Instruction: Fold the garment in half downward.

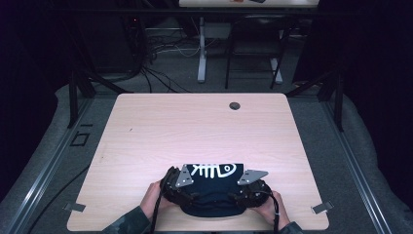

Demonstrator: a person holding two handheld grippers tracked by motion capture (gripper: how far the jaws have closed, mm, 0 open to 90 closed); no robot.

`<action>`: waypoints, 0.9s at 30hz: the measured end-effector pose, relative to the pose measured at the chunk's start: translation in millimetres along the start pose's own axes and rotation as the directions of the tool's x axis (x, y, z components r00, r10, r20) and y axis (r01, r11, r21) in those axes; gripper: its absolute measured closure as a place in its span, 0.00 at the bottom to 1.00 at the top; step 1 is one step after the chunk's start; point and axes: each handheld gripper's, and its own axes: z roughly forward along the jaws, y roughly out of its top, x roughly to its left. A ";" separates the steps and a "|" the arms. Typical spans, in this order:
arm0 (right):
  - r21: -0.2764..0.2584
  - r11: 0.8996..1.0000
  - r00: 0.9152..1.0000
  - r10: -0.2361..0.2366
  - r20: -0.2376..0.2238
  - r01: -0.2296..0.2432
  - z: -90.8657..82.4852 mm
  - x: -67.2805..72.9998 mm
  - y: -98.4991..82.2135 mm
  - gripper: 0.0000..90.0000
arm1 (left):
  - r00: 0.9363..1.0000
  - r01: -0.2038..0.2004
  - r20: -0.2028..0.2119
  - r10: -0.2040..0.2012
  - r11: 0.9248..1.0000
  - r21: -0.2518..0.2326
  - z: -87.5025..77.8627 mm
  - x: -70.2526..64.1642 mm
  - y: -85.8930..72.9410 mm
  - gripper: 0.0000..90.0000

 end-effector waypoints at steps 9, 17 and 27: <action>0.018 1.000 0.999 0.010 0.042 -0.010 4.0 4.5 -0.1 0.41 | 1.000 0.012 0.014 -0.012 1.000 -0.006 1.4 2.5 -4.2 0.17; 0.009 0.999 0.997 0.042 0.062 -0.042 5.0 -1.0 -3.5 0.22 | 0.999 0.030 0.018 -0.030 0.999 -0.031 2.4 3.7 -7.0 0.14; -0.029 0.995 0.994 0.093 0.061 -0.091 -5.9 -9.9 -2.5 0.05 | 0.999 0.047 0.026 -0.045 0.997 -0.057 -3.9 3.9 -0.4 0.00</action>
